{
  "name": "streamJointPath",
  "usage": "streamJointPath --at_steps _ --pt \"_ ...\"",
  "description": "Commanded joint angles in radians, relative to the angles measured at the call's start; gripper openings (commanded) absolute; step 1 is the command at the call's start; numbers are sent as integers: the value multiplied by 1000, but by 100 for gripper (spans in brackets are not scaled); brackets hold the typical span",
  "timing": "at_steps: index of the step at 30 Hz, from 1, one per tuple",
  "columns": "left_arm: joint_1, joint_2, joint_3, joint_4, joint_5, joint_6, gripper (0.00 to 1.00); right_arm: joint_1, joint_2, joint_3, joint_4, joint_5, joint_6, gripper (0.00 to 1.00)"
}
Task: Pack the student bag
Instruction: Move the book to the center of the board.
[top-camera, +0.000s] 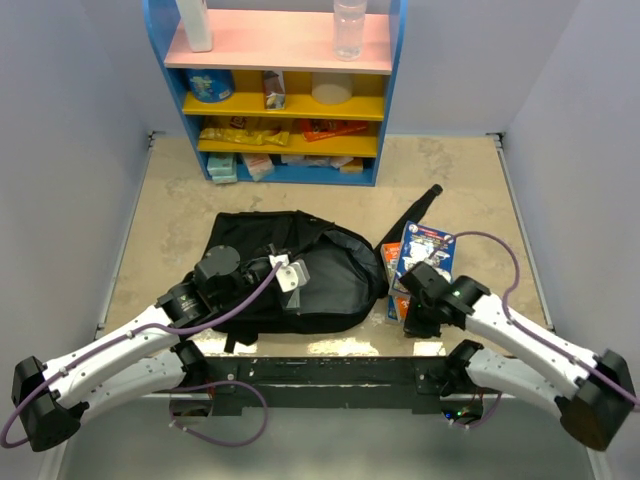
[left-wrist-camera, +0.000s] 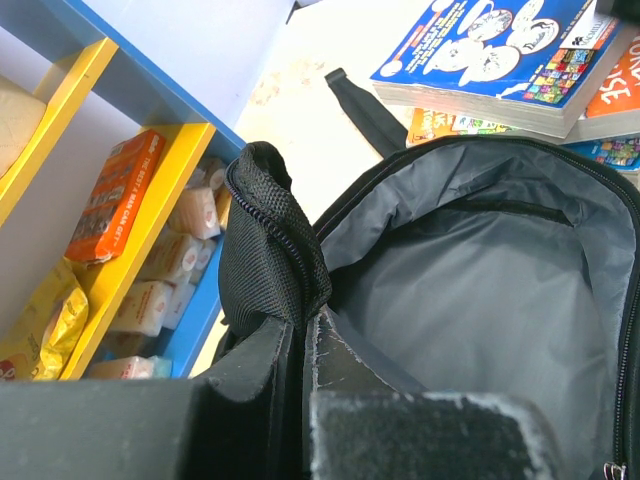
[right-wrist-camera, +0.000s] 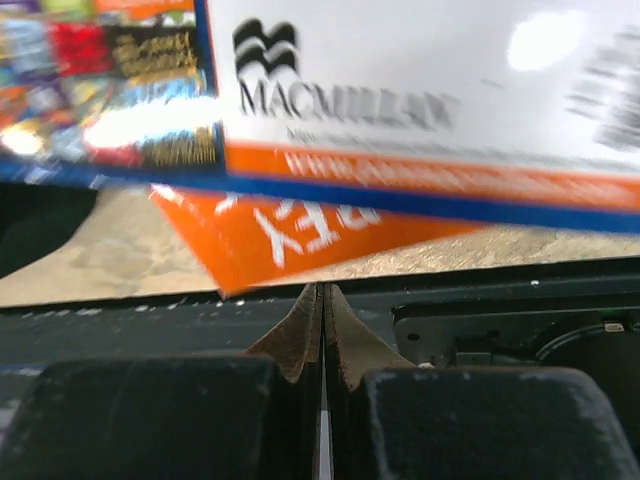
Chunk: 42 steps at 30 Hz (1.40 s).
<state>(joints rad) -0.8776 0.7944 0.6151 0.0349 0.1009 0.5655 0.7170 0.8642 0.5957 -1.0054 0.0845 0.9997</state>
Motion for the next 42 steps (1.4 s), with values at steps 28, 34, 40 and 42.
streamJointPath --at_steps 28,34,40,42 --pt "135 -173 121 -93 23 76 0 190 383 16 160 498 554 0" --pt "135 -175 118 -96 23 70 0 148 407 97 178 549 496 1" --pt "135 -173 124 -99 28 66 0 -14 455 122 309 505 321 0" --pt "137 -173 126 -98 25 66 0 -27 469 137 321 521 300 0"
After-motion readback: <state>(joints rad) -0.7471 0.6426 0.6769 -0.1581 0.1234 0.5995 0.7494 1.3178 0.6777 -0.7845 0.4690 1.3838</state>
